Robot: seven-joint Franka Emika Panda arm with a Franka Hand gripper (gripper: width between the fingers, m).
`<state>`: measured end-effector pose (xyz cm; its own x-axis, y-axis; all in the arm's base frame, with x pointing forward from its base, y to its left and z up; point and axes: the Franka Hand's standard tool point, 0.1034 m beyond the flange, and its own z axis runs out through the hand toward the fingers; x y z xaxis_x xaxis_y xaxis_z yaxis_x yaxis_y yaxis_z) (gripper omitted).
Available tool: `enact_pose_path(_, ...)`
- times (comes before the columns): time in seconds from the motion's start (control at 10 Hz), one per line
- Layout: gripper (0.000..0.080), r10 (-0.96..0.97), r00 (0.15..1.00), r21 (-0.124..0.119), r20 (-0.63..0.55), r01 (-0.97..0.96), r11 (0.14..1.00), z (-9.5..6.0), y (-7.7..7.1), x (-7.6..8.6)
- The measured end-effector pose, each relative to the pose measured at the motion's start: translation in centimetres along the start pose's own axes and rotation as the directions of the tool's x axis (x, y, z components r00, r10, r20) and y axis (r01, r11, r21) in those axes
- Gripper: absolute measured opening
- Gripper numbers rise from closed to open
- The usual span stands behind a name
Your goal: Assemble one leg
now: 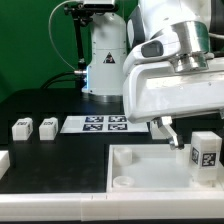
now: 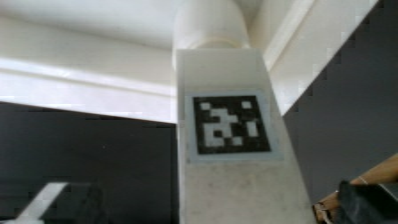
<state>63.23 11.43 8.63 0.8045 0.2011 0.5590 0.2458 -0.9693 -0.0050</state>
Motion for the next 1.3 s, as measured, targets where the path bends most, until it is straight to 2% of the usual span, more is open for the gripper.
enact_pose_path(0.2, 0.0649, 0.002, 1.0, 0.001, 0.004, -0.002, 1.0, 0.0, 0.0, 0.0)
enact_pose_path(0.5, 0.0649, 0.04, 0.994, 0.015, 0.101, -0.041, 0.999, 0.0, 0.0, 1.4)
enact_pose_path(0.6, 0.0649, 0.042, 0.995, 0.014, 0.095, -0.044, 0.999, 0.1, 0.0, 1.8)
enact_pose_path(0.7, 0.0649, 0.045, 0.991, 0.018, 0.126, -0.048, 0.999, 0.3, 0.0, 1.4)
enact_pose_path(0.8, 0.0649, 0.051, 0.964, 0.037, 0.262, -0.063, 0.997, 0.5, -0.2, 0.7)
enact_pose_path(0.9, 0.0649, 0.05, 0.929, 0.053, 0.368, -0.074, 0.996, 0.4, -0.4, 1.1)
enact_pose_path(1.1, 0.0649, 0.05, 0.832, 0.071, 0.552, -0.107, 0.992, 0.1, -0.6, 0.2)
enact_pose_path(1.2, 0.0649, 0.058, 0.802, 0.069, 0.594, -0.123, 0.99, 0.0, -0.8, 0.2)
enact_pose_path(1.3, 0.0649, 0.056, 0.817, 0.07, 0.574, -0.117, 0.991, 0.2, -0.7, 0.6)
